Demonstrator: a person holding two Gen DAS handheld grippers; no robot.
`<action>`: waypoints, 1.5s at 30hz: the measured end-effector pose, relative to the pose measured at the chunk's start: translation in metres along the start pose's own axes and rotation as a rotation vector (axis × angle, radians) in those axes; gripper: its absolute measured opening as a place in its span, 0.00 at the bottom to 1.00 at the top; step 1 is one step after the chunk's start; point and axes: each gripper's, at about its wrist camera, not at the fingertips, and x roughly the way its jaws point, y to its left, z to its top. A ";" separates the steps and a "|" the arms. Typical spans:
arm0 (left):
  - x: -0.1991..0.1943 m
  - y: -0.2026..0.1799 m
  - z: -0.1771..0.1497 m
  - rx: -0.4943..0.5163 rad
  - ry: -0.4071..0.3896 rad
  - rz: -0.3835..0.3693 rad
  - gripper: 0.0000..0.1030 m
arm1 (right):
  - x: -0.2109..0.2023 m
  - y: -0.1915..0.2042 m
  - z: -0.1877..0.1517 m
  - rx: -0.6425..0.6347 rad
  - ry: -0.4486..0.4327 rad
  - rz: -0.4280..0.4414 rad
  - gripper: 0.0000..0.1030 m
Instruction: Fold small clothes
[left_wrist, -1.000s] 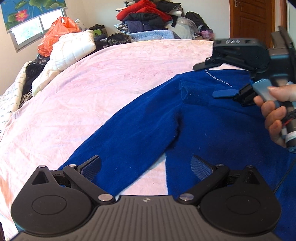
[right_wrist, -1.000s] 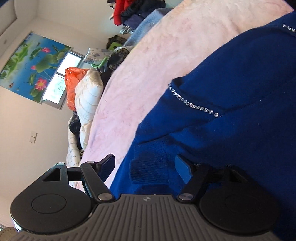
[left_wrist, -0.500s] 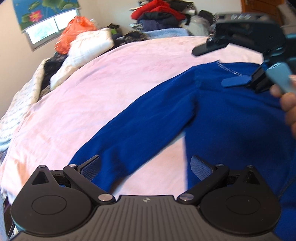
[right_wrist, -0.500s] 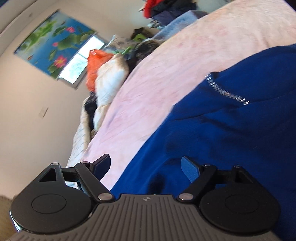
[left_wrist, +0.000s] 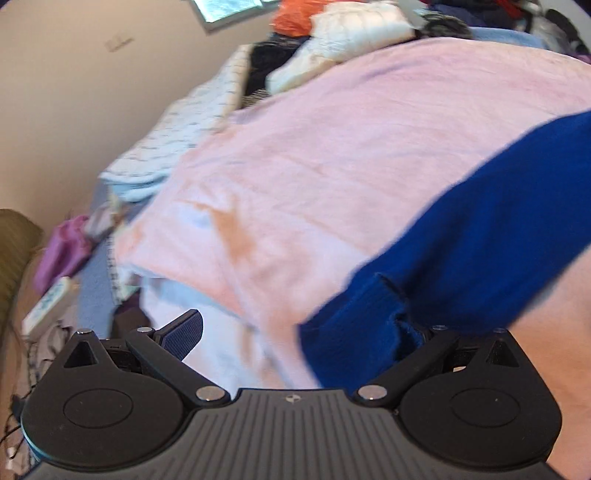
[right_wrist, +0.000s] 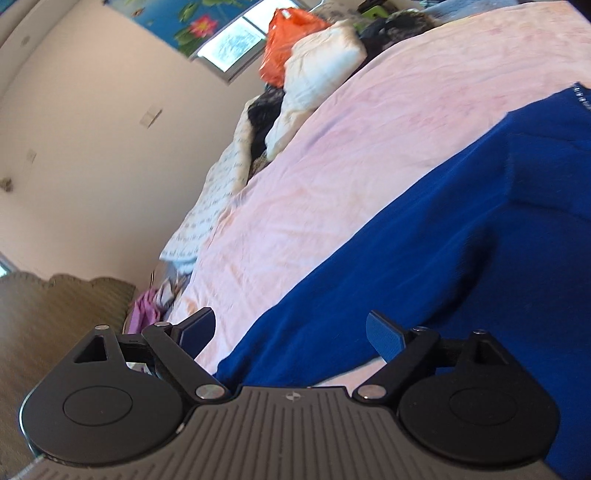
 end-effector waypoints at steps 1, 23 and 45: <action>0.001 0.005 0.000 -0.003 -0.013 0.045 1.00 | 0.004 0.007 -0.003 -0.027 0.013 -0.003 0.87; 0.007 0.095 0.022 -0.283 0.007 0.123 1.00 | 0.084 0.161 -0.114 -1.096 0.142 -0.214 0.83; -0.005 0.114 0.045 -0.407 -0.002 -0.076 1.00 | 0.132 0.191 -0.194 -1.581 0.107 -0.171 0.06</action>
